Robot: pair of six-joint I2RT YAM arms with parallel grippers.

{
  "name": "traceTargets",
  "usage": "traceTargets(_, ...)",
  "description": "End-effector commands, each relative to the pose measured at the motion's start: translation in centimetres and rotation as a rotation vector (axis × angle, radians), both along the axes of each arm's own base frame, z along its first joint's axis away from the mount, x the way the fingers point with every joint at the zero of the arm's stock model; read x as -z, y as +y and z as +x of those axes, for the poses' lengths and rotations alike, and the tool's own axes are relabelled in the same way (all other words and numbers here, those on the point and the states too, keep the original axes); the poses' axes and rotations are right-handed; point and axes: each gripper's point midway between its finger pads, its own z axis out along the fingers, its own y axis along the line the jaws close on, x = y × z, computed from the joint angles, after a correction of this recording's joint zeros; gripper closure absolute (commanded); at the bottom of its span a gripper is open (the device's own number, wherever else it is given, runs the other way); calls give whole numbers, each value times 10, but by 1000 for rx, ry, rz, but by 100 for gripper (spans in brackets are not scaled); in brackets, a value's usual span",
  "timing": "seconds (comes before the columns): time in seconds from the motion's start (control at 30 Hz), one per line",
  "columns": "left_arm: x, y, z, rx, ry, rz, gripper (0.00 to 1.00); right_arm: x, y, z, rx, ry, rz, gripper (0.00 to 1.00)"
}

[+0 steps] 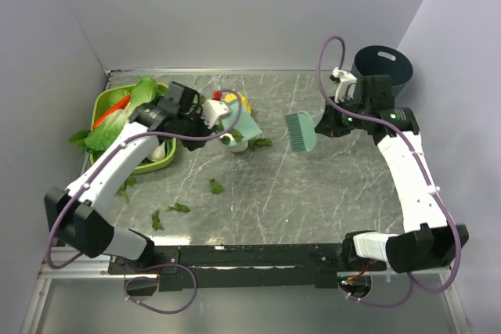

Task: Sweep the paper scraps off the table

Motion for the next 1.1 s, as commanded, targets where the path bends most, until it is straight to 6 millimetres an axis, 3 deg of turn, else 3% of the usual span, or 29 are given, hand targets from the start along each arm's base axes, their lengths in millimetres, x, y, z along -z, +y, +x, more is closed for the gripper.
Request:
traceTargets(0.0,-36,37,-10,-163,-40,-67,99,-24,45,-12,-225,-26,82,100)
traceTargets(0.17,-41,75,-24,-346,-72,-105,99,0,99,-41,-469,59,124,100)
traceTargets(0.37,-49,122,-32,-496,-128,-72,99,-4,180,-74,-687,95,199,100)
traceTargets(0.5,-61,149,-33,-587,-177,-37,99,-4,232,-80,-723,148,243,100)
traceTargets(0.53,-64,151,-35,-598,-184,-40,99,7,246,-73,-702,181,236,100)
traceTargets(0.57,-66,156,-35,-621,-187,-41,99,7,261,-80,-731,194,241,100)
traceTargets(0.6,-70,158,-36,-634,-189,-50,99,-5,274,-78,-741,176,261,100)
traceTargets(0.67,-74,165,-37,-667,-195,-60,99,4,302,-83,-771,231,268,100)
traceTargets(0.7,-76,167,-38,-685,-199,-67,99,-10,314,-83,-795,199,286,100)
traceTargets(0.73,-79,173,-38,-710,-213,-69,99,5,325,-78,-777,244,275,100)
traceTargets(0.87,-82,182,-42,-767,-220,-84,99,18,349,-70,-749,320,311,100)
traceTargets(1.07,-88,198,-44,-827,-232,-76,99,50,358,-73,-727,465,327,100)
